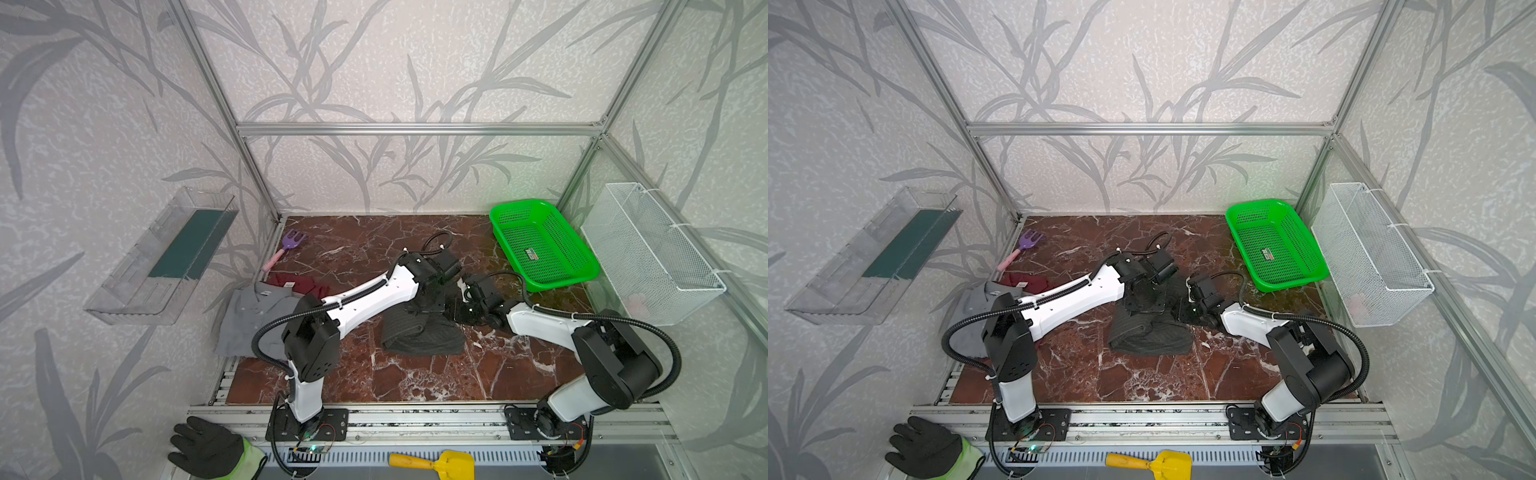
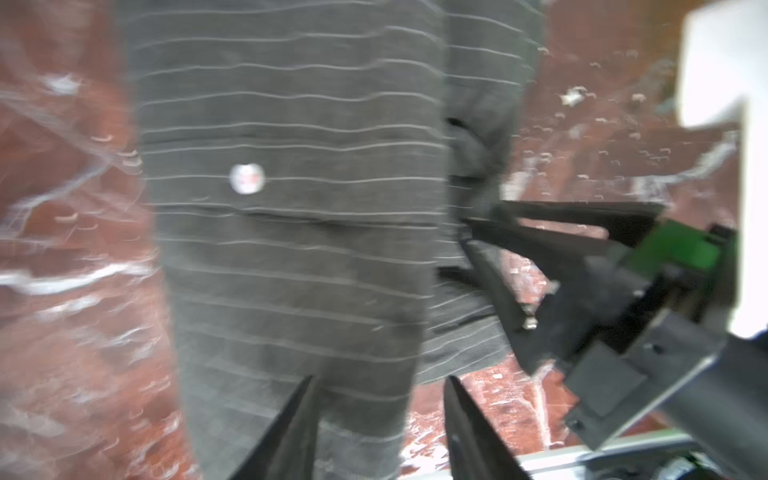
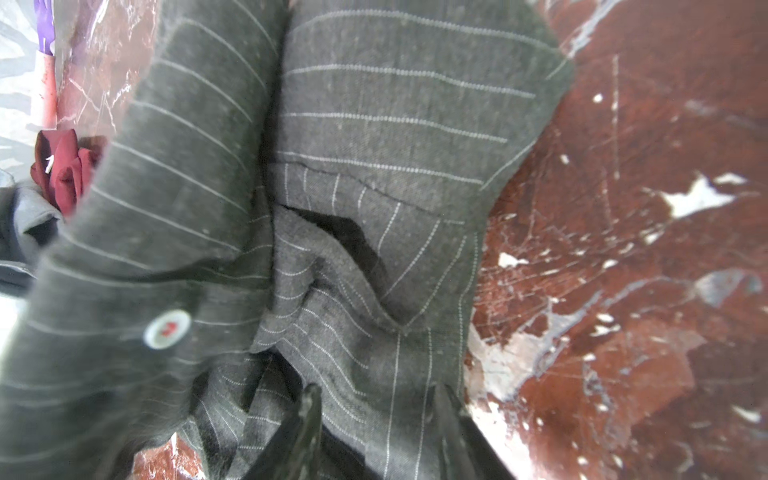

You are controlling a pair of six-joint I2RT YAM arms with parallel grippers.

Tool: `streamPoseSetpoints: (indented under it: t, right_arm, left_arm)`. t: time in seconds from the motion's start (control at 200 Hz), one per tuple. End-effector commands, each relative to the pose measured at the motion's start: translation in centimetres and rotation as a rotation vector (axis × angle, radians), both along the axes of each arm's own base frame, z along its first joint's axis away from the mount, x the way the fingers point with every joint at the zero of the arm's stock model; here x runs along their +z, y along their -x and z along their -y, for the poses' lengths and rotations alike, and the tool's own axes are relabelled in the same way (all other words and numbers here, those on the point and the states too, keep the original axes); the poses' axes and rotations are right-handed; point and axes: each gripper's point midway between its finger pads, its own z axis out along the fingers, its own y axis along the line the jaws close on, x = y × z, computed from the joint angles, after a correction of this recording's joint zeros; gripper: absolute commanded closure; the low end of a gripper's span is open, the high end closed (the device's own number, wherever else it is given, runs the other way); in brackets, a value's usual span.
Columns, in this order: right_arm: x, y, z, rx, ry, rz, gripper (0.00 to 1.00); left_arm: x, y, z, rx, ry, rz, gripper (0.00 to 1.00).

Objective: Fold and stack the long sleeve shirts

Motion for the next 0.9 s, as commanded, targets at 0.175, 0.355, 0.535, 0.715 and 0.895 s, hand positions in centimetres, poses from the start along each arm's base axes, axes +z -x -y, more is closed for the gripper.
streamPoseSetpoints:
  t: [0.175, 0.355, 0.535, 0.715, 0.895]
  right_arm:
    - [-0.6, 0.0, 1.9, -0.055, 0.041, -0.023, 0.55]
    - [-1.6, 0.2, 2.2, -0.076, 0.031, -0.068, 0.55]
    - [-2.0, 0.2, 1.8, -0.069, 0.014, -0.089, 0.55]
    - [-2.2, 0.3, 1.6, -0.064, 0.007, -0.101, 0.55]
    - [-1.5, -0.1, 1.7, -0.062, -0.019, -0.077, 0.55]
  left_arm:
    - [-2.4, 0.2, 1.3, -0.032, 0.013, -0.018, 0.55]
    - [-3.6, 0.4, 1.0, -0.064, -0.068, -0.035, 0.66]
    - [-5.5, 1.4, 1.9, -0.097, -0.091, -0.066, 0.68]
    - [-6.1, 1.7, 2.9, -0.108, -0.079, -0.071, 0.73]
    - [-3.8, 1.0, 2.3, -0.097, -0.077, 0.001, 0.66]
